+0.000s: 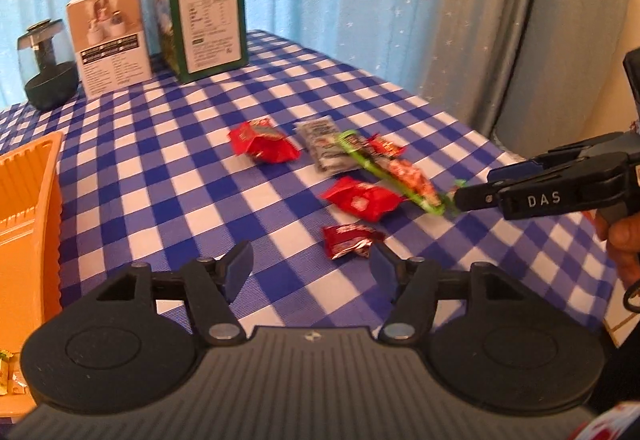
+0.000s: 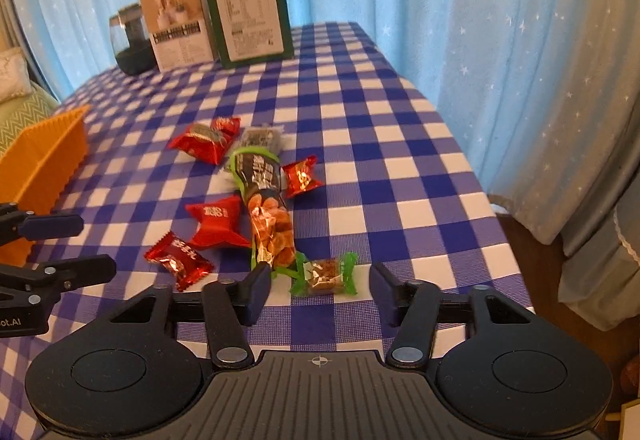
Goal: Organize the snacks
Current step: 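Move both tools back toward the remaining snacks on the table, then grasp the dark red candy with the left tool while the right tool grasps the green-wrapped candy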
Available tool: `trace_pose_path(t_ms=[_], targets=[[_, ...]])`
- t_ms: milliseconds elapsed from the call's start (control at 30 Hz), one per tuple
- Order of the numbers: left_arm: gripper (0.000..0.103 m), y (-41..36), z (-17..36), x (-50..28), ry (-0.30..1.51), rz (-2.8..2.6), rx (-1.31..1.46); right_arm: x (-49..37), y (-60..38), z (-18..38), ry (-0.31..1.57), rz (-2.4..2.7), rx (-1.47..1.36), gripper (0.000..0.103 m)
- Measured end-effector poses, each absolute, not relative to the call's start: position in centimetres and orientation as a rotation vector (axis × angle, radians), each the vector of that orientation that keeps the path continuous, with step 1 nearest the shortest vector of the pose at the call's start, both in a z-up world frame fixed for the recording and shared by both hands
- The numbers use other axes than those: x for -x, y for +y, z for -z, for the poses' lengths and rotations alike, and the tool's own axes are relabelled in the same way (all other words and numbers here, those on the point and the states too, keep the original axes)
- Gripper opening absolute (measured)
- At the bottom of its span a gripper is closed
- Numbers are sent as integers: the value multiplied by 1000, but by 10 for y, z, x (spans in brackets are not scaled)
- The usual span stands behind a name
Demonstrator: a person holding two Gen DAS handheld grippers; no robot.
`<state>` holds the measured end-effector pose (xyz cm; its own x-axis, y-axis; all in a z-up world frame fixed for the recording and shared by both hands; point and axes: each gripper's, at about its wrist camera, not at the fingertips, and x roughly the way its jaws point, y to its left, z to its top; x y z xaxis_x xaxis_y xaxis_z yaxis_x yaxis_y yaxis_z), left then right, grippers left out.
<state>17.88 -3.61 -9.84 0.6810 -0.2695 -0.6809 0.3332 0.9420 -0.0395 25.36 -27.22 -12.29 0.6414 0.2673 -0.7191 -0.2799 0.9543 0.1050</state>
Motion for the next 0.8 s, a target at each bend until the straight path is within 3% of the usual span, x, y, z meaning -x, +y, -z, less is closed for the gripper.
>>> trace_pose_path(t_ms=[267,467,800], targets=[[64,-34,108,-184,773,356,-54,-268,-266,137,852,-294,42,43],[65,-39,110,-183,762,374,-76,-266,-262,137,848,-281,68,26],[65,-51,117,-188,752,408,-111,-255,-277,129,847,-246,-58,26]])
